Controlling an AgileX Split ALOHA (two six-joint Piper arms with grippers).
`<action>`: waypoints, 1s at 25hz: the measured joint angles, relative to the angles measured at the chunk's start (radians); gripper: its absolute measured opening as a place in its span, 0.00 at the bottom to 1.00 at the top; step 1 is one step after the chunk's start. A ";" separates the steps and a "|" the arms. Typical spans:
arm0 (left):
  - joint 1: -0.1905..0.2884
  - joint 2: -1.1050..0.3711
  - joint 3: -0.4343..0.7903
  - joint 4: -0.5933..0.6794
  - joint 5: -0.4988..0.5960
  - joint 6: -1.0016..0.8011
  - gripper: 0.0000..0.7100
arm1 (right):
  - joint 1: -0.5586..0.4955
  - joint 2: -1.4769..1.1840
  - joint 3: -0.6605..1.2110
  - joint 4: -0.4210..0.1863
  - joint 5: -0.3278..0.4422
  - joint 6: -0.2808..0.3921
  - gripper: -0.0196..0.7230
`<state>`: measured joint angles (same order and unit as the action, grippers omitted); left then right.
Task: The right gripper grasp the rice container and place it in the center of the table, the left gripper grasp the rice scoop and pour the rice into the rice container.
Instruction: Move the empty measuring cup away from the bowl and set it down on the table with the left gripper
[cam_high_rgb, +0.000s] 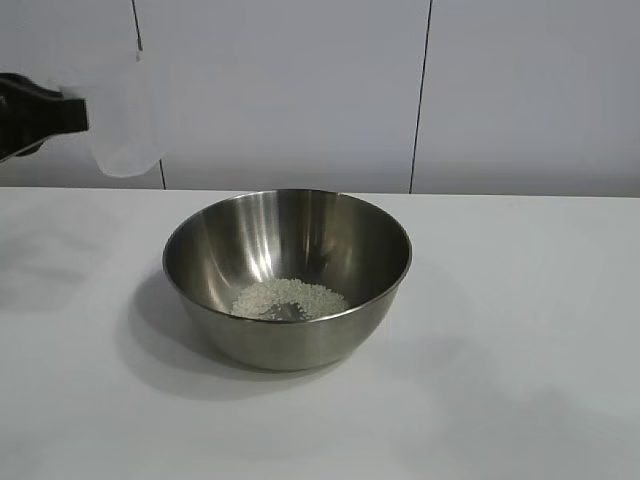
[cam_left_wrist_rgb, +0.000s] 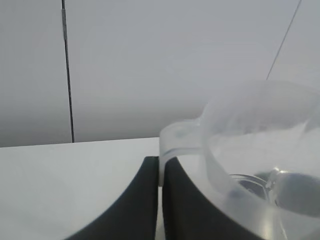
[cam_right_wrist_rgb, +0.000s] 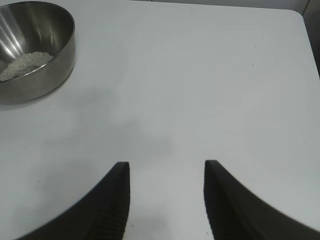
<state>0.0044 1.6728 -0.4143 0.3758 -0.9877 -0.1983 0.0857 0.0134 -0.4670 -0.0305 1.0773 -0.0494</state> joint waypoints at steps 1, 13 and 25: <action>0.006 0.030 0.001 0.010 -0.025 0.006 0.01 | 0.000 0.000 0.000 0.000 0.000 0.000 0.45; 0.009 0.357 -0.011 -0.038 -0.143 0.160 0.01 | 0.000 0.000 0.000 0.000 0.000 0.000 0.45; 0.009 0.364 -0.027 -0.127 -0.151 0.191 0.01 | 0.000 0.000 0.000 0.000 0.000 0.000 0.45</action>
<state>0.0132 2.0372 -0.4412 0.2484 -1.1382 -0.0077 0.0857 0.0134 -0.4670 -0.0305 1.0773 -0.0494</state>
